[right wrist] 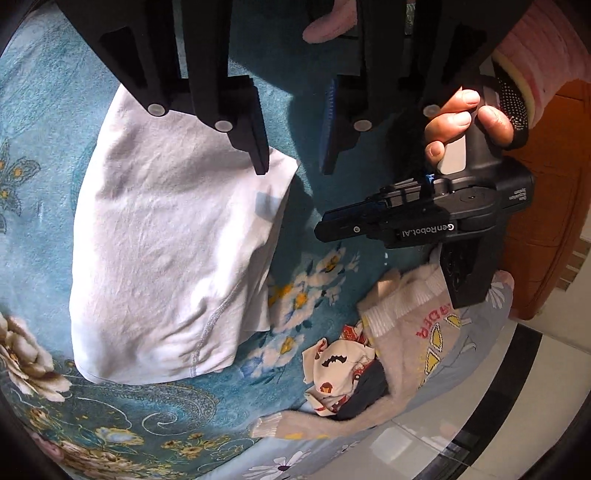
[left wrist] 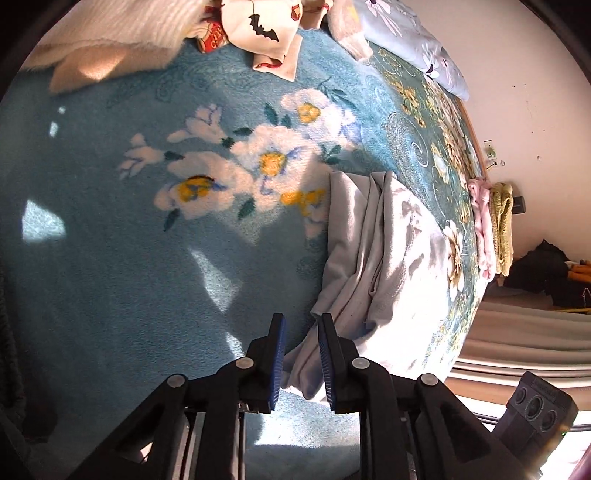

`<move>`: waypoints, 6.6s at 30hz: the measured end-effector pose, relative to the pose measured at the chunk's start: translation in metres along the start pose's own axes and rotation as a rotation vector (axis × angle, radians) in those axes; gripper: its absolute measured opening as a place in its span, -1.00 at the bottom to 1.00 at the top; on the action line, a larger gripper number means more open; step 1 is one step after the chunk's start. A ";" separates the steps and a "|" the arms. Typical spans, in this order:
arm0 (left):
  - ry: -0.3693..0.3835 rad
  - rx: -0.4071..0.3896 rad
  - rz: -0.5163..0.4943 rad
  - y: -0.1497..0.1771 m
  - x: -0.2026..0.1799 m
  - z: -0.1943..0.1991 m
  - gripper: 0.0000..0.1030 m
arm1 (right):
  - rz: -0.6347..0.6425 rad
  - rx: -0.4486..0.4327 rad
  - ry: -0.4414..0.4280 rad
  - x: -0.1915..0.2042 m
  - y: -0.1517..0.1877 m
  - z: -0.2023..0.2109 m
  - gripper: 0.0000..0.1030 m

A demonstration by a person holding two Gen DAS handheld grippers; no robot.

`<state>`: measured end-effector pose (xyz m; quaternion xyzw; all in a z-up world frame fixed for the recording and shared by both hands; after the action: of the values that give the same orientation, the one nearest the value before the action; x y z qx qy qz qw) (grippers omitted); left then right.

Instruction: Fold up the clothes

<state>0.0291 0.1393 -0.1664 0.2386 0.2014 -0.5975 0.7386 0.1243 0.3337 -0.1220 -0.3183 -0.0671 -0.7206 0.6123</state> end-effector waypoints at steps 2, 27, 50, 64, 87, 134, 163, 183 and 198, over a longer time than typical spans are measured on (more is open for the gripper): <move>0.006 0.016 -0.011 0.005 -0.003 -0.003 -0.50 | -0.096 -0.046 -0.008 -0.025 0.005 0.015 -0.22; -0.164 0.073 -0.114 0.047 -0.008 -0.041 -0.88 | -0.400 0.020 -0.119 -0.095 0.043 0.011 -0.22; 0.032 0.108 0.005 0.027 -0.006 -0.020 0.06 | -0.300 0.052 -0.109 -0.103 0.031 0.029 -0.88; 0.142 0.159 0.062 0.015 -0.051 -0.079 0.13 | -0.472 -0.050 -0.119 -0.178 0.043 0.075 -0.80; 0.218 0.131 0.114 -0.009 -0.035 -0.081 0.23 | -0.699 -0.098 -0.216 -0.184 0.090 0.055 -0.17; 0.178 0.296 0.061 0.054 -0.051 -0.079 -0.12 | -0.654 -0.223 -0.071 -0.213 0.034 0.084 -0.79; 0.209 0.399 -0.197 0.013 -0.111 -0.121 0.23 | -0.744 -0.212 -0.142 -0.205 0.070 0.055 -0.16; 0.059 0.267 -0.367 0.052 -0.146 -0.076 -0.74 | -0.649 -0.289 -0.142 -0.171 0.057 0.084 -0.87; 0.057 0.100 -0.351 0.082 -0.174 0.015 -0.74 | -0.489 -0.424 -0.292 -0.114 0.043 0.119 -0.87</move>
<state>0.0742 0.2818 -0.0440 0.2534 0.2308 -0.7195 0.6041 0.2147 0.4770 -0.1026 -0.5125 -0.0772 -0.7908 0.3258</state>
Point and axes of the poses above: each gripper's, at about its wrist camera, not at the fingertips, and z roughly against the way its jaws point, x to its left, y to its underside, the point moved 5 cm from there along -z, roughly the way its jaws point, and after that the axes turned 10 degrees about z, right-handed, at the moved point
